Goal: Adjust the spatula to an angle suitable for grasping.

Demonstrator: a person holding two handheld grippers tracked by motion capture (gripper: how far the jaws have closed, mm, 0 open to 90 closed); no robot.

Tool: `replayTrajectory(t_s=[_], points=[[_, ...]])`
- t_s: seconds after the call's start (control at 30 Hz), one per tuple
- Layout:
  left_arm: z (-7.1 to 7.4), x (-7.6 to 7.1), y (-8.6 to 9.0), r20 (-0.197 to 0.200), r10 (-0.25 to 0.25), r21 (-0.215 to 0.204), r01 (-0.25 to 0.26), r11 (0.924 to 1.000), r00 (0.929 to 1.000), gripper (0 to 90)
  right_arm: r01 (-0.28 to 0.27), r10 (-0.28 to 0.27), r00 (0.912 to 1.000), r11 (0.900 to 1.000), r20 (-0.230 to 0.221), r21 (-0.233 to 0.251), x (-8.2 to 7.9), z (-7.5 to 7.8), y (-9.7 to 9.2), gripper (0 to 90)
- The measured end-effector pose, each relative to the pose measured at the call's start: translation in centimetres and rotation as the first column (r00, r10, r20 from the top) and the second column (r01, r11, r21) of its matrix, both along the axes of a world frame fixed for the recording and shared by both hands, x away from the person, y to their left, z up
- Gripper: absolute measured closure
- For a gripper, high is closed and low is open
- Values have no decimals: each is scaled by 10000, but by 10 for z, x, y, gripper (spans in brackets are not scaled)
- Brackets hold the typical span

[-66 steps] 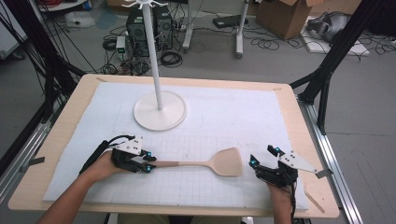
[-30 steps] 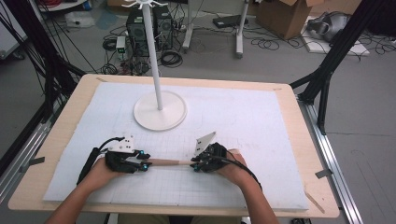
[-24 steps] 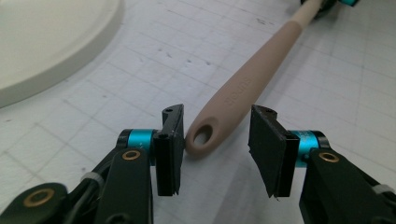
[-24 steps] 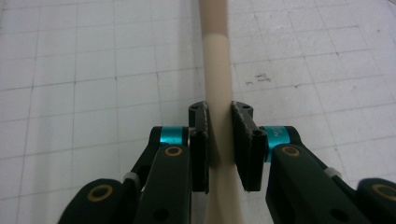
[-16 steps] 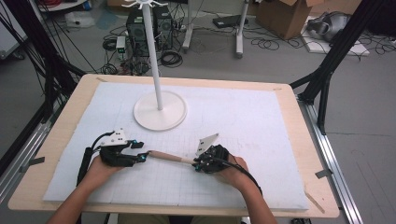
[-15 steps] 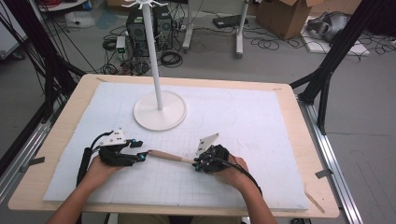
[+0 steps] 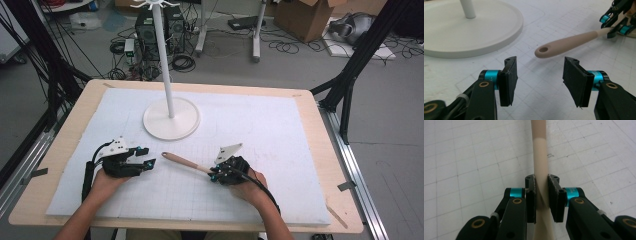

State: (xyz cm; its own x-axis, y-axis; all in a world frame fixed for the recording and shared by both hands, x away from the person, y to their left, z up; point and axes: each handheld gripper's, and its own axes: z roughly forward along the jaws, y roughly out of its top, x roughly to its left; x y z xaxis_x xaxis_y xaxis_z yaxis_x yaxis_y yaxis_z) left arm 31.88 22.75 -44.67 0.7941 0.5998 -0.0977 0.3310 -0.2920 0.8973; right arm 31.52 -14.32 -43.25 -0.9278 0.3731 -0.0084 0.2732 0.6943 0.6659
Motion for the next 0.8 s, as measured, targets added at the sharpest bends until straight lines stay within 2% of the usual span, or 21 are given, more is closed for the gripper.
replayTrajectory(t_s=[0.07,0.17,0.3,0.47,0.53,0.57,0.6,0.8], points=[[-1,1,-5,-186,-240,130,242,9996,9995,458,-6,6,10000,9999,8,160,-1,-1,-1,783],[-1,2,-11,-274,-556,-31,555,9985,9981,451,-159,156,9998,9996,136,219,-2,-1,-2,783],[-1,3,-16,-404,-779,271,790,9965,9961,435,-355,348,9991,9989,237,302,-3,-1,-2,782],[-1,12,-28,-988,-1083,592,1145,9917,9892,387,-659,647,9974,9970,303,402,-3,-1,-1,782],[0,14,-34,-908,-1319,561,1373,9889,9871,409,-748,734,9967,9963,337,414,-4,-2,-1,782],[0,14,-35,-945,-1480,485,1530,9870,9845,454,-788,773,9964,9959,343,437,-4,-2,-1,782],[0,15,-36,-955,-1509,618,1571,9856,9839,483,-730,716,9969,9964,329,431,-4,-2,-2,782],[3,15,-32,-911,-1663,411,1706,9845,9819,528,-877,858,9957,9947,360,538,-3,-2,-3,779]])
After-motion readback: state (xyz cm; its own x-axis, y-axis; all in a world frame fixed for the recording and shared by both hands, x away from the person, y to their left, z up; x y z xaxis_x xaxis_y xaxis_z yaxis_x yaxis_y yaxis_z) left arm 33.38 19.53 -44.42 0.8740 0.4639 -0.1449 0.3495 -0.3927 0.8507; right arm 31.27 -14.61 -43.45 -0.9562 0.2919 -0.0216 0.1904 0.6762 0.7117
